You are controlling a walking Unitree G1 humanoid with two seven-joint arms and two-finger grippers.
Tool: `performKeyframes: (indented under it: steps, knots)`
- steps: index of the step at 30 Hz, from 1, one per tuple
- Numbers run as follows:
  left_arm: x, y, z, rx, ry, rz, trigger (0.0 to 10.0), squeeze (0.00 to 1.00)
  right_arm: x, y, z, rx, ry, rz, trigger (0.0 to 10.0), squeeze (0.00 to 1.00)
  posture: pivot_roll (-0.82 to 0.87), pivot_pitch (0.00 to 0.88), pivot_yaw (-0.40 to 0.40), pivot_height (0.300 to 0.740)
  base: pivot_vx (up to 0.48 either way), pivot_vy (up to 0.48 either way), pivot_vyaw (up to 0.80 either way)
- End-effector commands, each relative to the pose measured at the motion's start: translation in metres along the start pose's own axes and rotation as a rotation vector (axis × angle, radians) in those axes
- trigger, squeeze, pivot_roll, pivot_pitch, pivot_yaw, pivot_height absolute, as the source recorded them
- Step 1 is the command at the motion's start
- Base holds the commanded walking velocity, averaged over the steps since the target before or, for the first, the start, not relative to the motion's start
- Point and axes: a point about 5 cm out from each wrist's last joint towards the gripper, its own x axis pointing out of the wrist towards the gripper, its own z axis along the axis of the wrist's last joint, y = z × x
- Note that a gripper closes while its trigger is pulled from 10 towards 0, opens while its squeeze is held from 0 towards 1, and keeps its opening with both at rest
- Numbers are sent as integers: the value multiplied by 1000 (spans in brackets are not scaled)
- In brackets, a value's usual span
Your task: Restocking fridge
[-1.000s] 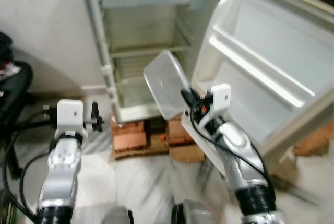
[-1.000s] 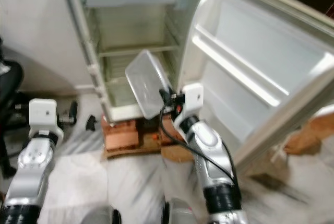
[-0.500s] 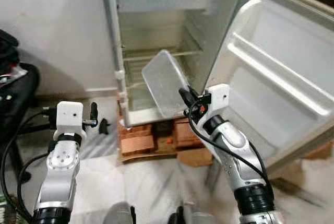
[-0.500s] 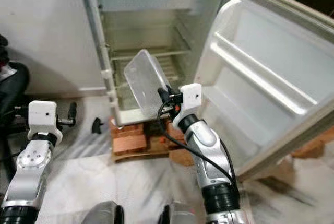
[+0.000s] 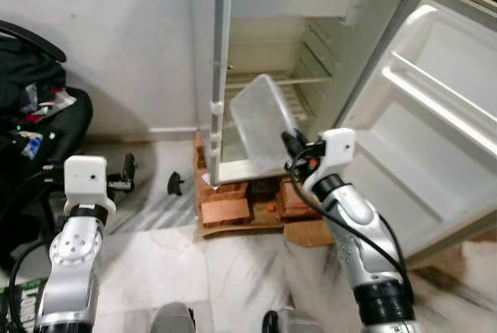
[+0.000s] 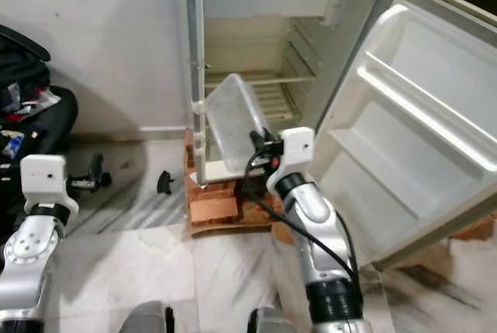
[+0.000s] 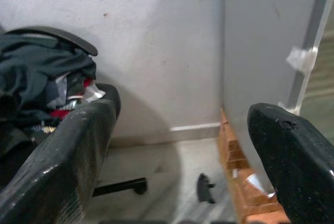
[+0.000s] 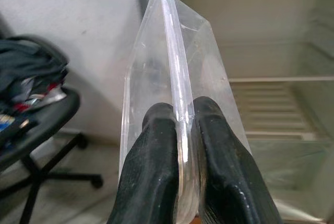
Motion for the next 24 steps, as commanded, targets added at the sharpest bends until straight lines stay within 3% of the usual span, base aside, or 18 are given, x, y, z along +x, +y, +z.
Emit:
performKeyframes:
  steps: [1, 8, 12, 14, 19, 24]
  knots:
    - [-5, -11, 4, -45, -14, -41, 10000, 0, -11, -17, 7, -1, -26, -92, 10000, 0, 24, 80, -77, 740, 0, 0, 0]
    - [-24, -29, 4, -58, -6, -115, 10000, 0, -34, -22, 3, 3, -9, -161, 10000, 0, 15, 74, -71, 740, 0, 0, 0]
    - [-30, -25, 2, -51, 1, -110, 10000, 0, -48, -25, 2, -9, 11, -178, 10000, 0, 12, 67, -67, 740, 0, 0, 0]
    - [-38, -19, 2, -36, 17, -109, 10000, 0, -65, -29, 3, -30, 36, -187, 10000, 0, 11, 63, -60, 740, 0, 0, 0]
    - [-47, -14, 0, -29, 34, -112, 10000, 0, -80, -36, 2, -42, 69, -204, 10000, 0, 9, 73, -59, 740, 0, 0, 0]
    - [-49, -17, 0, -38, 34, -130, 10000, 0, -83, -36, 0, -40, 95, -199, 10000, 0, 6, 76, -59, 740, 295, 0, 0]
